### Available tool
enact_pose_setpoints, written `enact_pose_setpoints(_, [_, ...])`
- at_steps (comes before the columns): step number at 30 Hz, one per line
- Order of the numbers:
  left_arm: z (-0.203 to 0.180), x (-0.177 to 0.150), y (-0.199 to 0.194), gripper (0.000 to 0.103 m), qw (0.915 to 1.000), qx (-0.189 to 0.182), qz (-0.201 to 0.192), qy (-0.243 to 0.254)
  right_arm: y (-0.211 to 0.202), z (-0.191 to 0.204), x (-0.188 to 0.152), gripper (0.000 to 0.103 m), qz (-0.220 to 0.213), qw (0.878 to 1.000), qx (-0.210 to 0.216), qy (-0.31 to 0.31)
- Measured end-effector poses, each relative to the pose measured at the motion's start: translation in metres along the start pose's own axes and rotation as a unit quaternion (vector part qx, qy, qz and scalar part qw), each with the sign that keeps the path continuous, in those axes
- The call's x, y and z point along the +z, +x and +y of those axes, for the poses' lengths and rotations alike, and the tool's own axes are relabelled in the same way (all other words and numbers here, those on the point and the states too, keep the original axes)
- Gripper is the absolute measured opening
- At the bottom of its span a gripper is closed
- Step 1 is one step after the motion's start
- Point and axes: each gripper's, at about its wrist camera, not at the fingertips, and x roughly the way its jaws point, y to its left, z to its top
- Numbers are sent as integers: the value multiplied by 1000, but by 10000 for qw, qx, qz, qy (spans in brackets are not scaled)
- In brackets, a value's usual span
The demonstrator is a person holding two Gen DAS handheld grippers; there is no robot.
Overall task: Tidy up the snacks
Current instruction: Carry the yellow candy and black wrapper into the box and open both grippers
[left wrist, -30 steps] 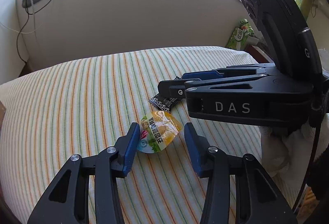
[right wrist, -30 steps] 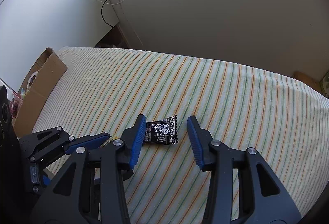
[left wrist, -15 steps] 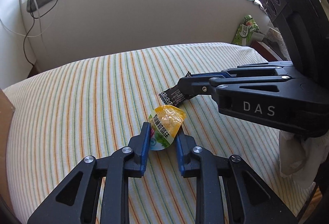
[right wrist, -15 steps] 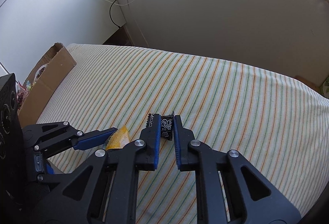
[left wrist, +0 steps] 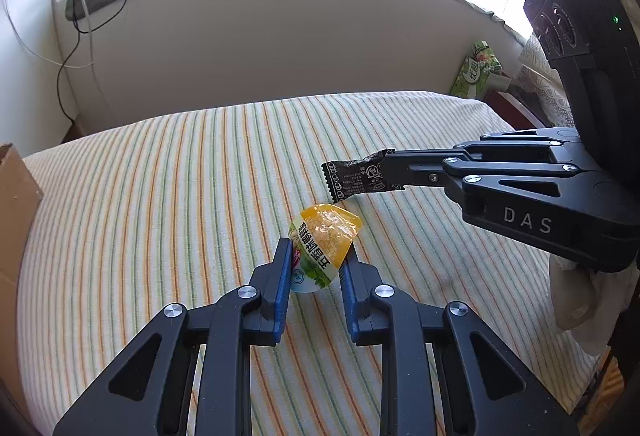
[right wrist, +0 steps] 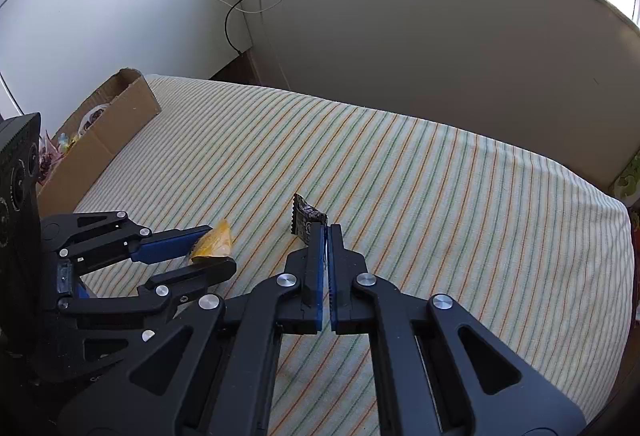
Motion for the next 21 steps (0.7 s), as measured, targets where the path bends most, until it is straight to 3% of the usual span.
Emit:
enact_pose_setpoints(1, [0, -1, -2, 21, 10000, 13, -17, 7, 3, 1, 0, 2, 80, 9999, 88, -55])
enact_pose_setpoints(3, [3, -2, -7, 21, 10000, 31, -56, -18, 10, 3, 0, 21, 192, 9997, 14, -174])
enact_pose_setpoints(5, [8, -3, -13, 21, 9999, 58, -97, -58, 19, 5, 1, 30, 253, 9993, 33, -291])
enact_pose_setpoints(9, [19, -4, -24, 21, 9996, 151, -179, -154, 33, 15, 8, 28, 290, 9984, -53, -490])
enact_pose_setpoints(13, [28, -7, -35, 21, 9993, 168, -272, -217, 42, 21, 15, 12, 255, 9983, -207, -479])
enact_pose_setpoints(21, [51, -19, -68, 21, 9974, 294, -492, -437, 24, 36, 22, 10, -15, 9993, -114, -349])
